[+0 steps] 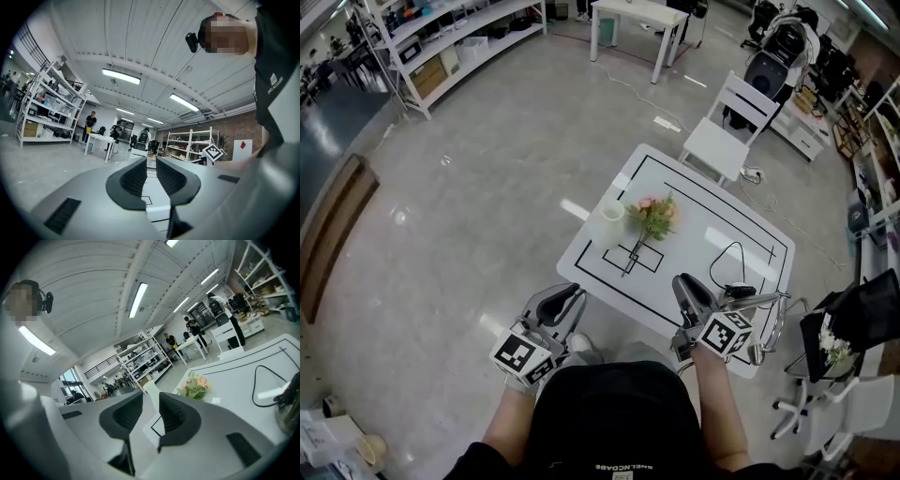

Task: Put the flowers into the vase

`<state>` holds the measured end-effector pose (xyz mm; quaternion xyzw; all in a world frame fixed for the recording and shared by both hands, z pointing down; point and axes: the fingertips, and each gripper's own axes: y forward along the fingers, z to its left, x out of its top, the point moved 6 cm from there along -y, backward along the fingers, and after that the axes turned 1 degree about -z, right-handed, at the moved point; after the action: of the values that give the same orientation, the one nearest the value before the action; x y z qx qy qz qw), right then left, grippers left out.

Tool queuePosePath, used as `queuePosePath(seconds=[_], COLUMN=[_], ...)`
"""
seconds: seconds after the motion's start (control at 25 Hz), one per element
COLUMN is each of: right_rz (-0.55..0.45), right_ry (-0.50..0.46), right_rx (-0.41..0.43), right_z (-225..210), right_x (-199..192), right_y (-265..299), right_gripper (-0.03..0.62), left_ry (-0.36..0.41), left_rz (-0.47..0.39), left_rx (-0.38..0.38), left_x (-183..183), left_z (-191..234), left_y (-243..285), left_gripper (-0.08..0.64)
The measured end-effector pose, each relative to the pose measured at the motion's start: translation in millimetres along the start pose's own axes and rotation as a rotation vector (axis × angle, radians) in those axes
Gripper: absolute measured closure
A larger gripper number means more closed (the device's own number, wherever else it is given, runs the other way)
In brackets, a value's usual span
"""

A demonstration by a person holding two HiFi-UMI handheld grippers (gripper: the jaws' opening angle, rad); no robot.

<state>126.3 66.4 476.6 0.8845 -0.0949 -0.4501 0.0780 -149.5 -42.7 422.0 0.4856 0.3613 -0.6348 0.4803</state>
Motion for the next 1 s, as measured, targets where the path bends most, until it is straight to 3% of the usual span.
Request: queuePosePath(seconds=[0.48, 1.0], right_rz=[0.152, 0.294], right_ry=[0.129, 0.209], right_rx=[-0.091, -0.186], right_z=[-49, -114], right_x=[-1, -2], right_y=[63, 134], right_gripper=[0.333, 0.318], left_ry=[-0.031, -0.02], left_rz=[0.045, 0.123], left_rx=[0.039, 0.111], left_x=[-3, -5], left_z=[9, 25], left_y=[20, 49], left_gripper=[0.477, 0.425])
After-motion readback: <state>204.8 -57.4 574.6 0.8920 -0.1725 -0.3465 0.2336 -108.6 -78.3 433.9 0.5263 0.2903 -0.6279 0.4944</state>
